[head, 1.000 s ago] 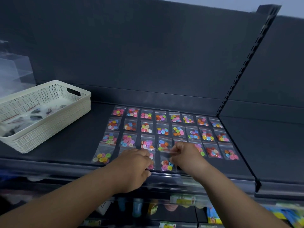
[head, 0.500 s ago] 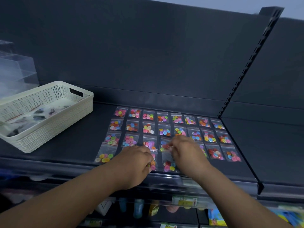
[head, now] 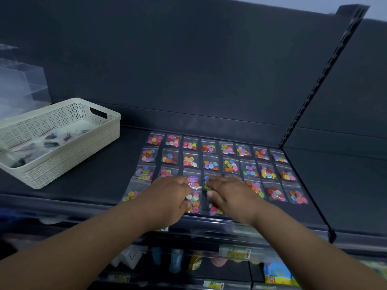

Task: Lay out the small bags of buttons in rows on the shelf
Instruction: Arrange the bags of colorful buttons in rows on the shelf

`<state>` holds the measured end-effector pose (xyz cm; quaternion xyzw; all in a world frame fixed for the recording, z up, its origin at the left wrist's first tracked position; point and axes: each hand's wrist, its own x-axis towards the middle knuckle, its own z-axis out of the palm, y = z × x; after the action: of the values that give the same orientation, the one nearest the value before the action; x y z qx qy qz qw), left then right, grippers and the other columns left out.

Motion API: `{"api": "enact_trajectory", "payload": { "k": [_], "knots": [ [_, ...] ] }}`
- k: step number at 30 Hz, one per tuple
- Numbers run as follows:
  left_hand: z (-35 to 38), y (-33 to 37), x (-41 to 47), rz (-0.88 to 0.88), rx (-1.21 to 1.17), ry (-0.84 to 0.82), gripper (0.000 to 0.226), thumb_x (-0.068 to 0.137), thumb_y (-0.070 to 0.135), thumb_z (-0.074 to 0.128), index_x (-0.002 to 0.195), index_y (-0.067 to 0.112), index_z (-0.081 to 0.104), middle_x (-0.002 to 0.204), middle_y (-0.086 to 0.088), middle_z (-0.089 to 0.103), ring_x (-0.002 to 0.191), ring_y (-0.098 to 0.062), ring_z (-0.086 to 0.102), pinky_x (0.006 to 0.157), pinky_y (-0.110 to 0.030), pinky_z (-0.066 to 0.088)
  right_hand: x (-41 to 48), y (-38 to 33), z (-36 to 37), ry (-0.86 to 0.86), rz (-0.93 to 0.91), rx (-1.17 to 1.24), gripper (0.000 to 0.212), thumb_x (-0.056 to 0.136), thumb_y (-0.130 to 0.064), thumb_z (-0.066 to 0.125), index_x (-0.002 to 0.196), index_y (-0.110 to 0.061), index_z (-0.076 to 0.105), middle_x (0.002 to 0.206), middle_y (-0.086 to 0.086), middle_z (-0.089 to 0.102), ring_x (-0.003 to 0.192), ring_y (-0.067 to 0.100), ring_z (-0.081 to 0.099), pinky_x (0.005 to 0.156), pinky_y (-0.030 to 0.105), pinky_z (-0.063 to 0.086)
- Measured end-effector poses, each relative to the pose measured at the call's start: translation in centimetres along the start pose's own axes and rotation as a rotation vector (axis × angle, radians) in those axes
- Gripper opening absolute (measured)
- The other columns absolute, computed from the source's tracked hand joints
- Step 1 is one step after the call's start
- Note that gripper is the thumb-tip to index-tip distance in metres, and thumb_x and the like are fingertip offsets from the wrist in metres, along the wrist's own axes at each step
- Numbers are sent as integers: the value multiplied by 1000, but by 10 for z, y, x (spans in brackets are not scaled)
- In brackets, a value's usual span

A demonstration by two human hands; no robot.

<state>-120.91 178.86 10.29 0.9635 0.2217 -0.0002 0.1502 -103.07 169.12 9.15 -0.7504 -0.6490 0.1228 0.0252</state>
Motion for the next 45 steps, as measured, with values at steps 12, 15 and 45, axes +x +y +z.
{"api": "enact_trajectory", "payload": {
  "k": [12,15,45],
  "knots": [
    [7,6,0,18,-32,-34,42,99,32,42,140,21,44,143,7,40,128,-12,37,107,-25,29,-21,5,2,144,86,226,18,85,-16,67,102,-19,67,100,-5,56,91,14,58,79,23,46],
    [7,6,0,21,-24,-38,43,99,33,42,140,22,43,143,7,40,129,-12,37,107,-25,29,-21,1,6,109,101,272,11,87,-19,65,97,-22,68,100,-6,59,88,13,59,78,26,49],
    [-117,-144,-62,-277,274,332,62,91,49,48,145,20,34,152,-4,30,140,-23,26,114,-37,20,109,-136,-55,276,-181,-63,62,92,-43,50,147,-25,28,156,2,20,143,21,17,117,37,18]
  ]
}}
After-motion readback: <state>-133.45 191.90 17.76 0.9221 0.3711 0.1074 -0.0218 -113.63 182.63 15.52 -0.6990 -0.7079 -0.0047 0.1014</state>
